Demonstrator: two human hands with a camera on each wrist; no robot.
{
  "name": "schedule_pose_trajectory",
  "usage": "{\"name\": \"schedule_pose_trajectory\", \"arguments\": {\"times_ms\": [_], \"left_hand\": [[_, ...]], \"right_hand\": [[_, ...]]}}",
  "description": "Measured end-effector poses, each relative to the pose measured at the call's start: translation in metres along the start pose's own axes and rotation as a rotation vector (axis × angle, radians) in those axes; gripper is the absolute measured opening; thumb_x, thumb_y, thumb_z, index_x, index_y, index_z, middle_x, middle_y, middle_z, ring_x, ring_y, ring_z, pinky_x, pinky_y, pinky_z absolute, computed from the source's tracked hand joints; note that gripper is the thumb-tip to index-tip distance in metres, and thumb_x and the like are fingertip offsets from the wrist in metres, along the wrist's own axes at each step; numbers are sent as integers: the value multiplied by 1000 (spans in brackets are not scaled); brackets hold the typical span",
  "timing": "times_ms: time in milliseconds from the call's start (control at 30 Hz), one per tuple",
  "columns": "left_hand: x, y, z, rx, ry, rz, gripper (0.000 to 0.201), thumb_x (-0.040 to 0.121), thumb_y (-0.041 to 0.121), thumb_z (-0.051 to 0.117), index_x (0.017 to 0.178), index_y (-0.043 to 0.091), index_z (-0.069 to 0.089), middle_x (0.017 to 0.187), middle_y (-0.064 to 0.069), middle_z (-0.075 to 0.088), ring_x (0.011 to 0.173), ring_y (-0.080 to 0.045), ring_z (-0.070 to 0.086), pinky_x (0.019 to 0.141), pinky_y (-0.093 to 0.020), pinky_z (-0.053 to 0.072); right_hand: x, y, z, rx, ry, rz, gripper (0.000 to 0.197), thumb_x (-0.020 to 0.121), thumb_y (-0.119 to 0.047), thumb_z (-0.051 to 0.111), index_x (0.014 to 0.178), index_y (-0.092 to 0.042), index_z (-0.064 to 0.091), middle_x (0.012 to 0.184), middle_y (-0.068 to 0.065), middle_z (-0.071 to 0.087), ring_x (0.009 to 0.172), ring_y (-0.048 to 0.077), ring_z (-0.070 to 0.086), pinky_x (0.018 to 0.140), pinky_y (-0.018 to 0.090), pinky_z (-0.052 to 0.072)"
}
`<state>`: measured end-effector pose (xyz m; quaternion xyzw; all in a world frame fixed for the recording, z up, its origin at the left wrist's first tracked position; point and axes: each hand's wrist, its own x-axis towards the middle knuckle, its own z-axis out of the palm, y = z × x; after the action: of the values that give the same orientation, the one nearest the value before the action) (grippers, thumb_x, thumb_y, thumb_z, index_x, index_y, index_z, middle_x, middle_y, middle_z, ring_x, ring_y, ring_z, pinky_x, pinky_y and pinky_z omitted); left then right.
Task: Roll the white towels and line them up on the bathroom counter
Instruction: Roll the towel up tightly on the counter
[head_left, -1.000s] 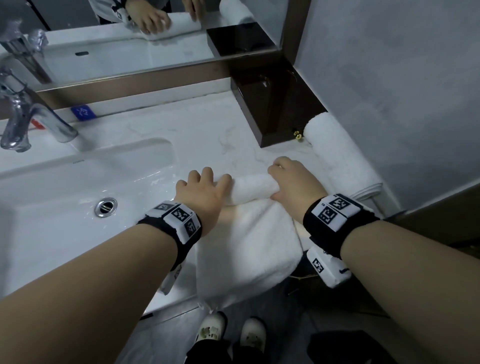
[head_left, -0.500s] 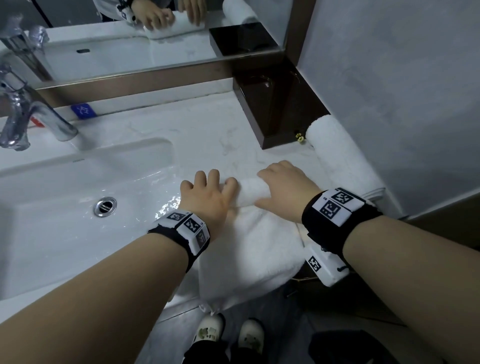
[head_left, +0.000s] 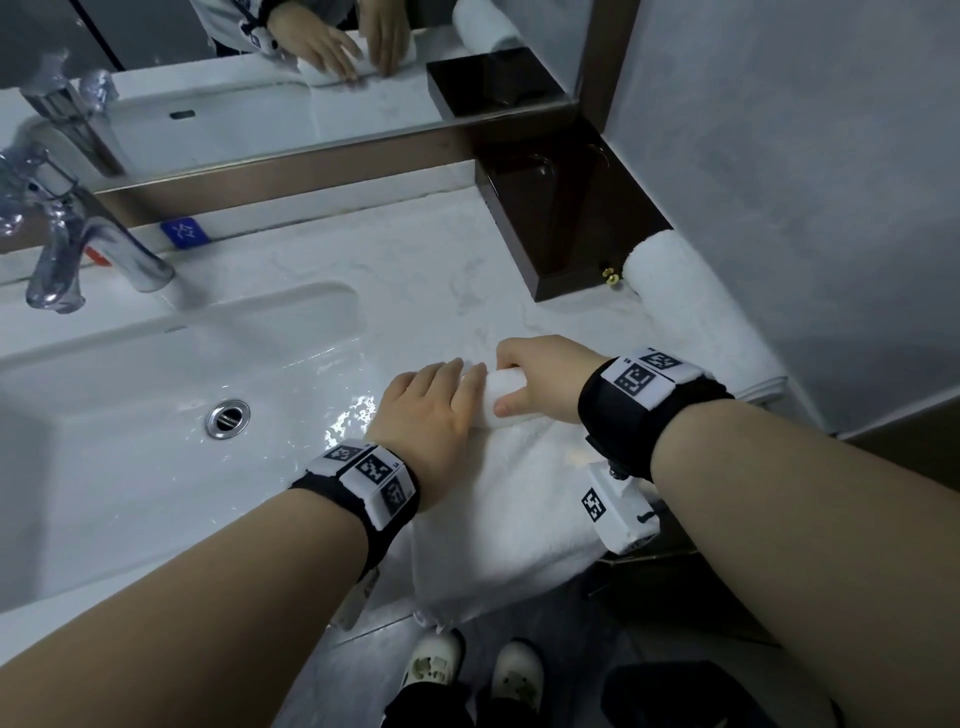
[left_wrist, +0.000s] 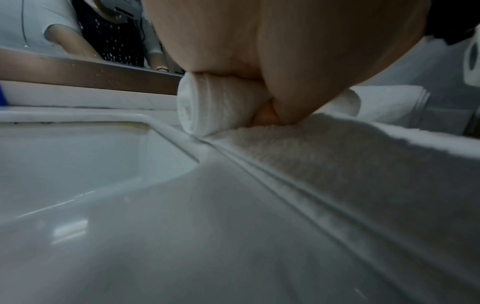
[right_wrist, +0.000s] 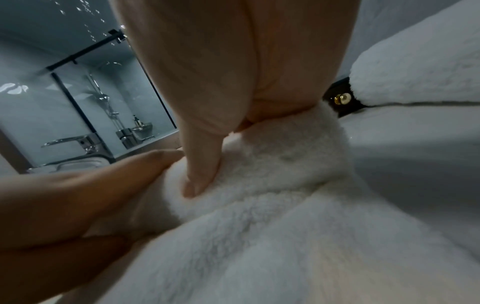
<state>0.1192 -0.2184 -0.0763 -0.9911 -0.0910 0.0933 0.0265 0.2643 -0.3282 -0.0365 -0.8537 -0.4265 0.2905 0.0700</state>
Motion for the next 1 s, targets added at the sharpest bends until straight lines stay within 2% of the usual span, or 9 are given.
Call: {"name": "schedule_pose_trajectory", "arguments": {"times_ms": [67, 167, 367, 433, 533, 633, 767, 867, 1000], "left_hand": [[-2, -3, -1, -56, -8, 25, 83, 90, 25, 49, 156, 12, 0, 161, -11, 13, 148, -26, 17, 118, -36, 14], [-2, -7, -3, -153, -24, 46, 79, 91, 20, 44, 156, 13, -1, 163, -10, 10, 149, -24, 17, 120, -34, 16], [8, -13, -10, -359, -25, 9, 60, 102, 37, 38, 155, 15, 19, 154, -5, 37, 137, -26, 39, 110, -35, 33], [12, -13, -11, -380, -61, -23, 56, 102, 38, 36, 153, 17, 24, 148, -4, 44, 132, -27, 43, 106, -36, 36], [13, -12, -13, -370, -98, -46, 51, 101, 39, 40, 148, 20, 33, 140, -4, 49, 125, -27, 48, 101, -36, 38], [15, -6, -18, -360, -135, -93, 40, 97, 38, 47, 134, 22, 41, 123, -4, 54, 108, -27, 54, 89, -38, 42], [14, 7, -20, -296, -119, -171, 30, 94, 35, 51, 119, 25, 37, 111, -4, 50, 88, -25, 45, 76, -37, 36], [9, 14, -13, -256, -43, -205, 29, 93, 35, 51, 116, 28, 35, 110, -4, 48, 91, -25, 43, 74, -36, 34], [2, 25, -5, -269, 65, -246, 32, 81, 43, 50, 107, 34, 34, 96, 1, 36, 91, -25, 41, 74, -35, 27]], "right_hand": [[0, -1, 4, -79, -1, -27, 36, 83, -42, 68, 98, -24, 41, 98, -3, 53, 87, 22, 54, 75, 34, 42], [1, -2, 13, -184, 31, -62, 37, 83, -42, 65, 100, -26, 36, 101, -3, 52, 94, 23, 53, 86, 39, 39], [3, 1, 30, -236, 157, -108, 44, 83, -41, 65, 117, -23, 44, 103, -3, 55, 101, 21, 53, 95, 39, 35], [2, 4, 37, -228, 193, -115, 38, 85, -39, 64, 114, -23, 45, 103, -4, 57, 111, 21, 52, 104, 40, 29], [-2, 9, 49, -183, 250, -132, 32, 87, -32, 64, 110, -22, 45, 117, -3, 57, 136, 21, 36, 115, 41, 14], [-7, 12, 57, -185, 315, -155, 30, 86, -27, 63, 109, -22, 45, 119, -3, 56, 137, 20, 34, 115, 39, 11], [-13, 16, 64, -218, 333, -154, 42, 89, -25, 58, 125, -17, 40, 137, 0, 46, 145, 21, 20, 117, 36, 4], [-16, 16, 67, -220, 306, -119, 57, 89, -32, 54, 140, -17, 32, 153, -1, 31, 147, 18, 11, 117, 34, -3], [-25, 11, 68, -180, 266, -79, 73, 84, -34, 47, 150, -20, 20, 159, -5, 17, 148, 13, 0, 117, 32, -9]]}}
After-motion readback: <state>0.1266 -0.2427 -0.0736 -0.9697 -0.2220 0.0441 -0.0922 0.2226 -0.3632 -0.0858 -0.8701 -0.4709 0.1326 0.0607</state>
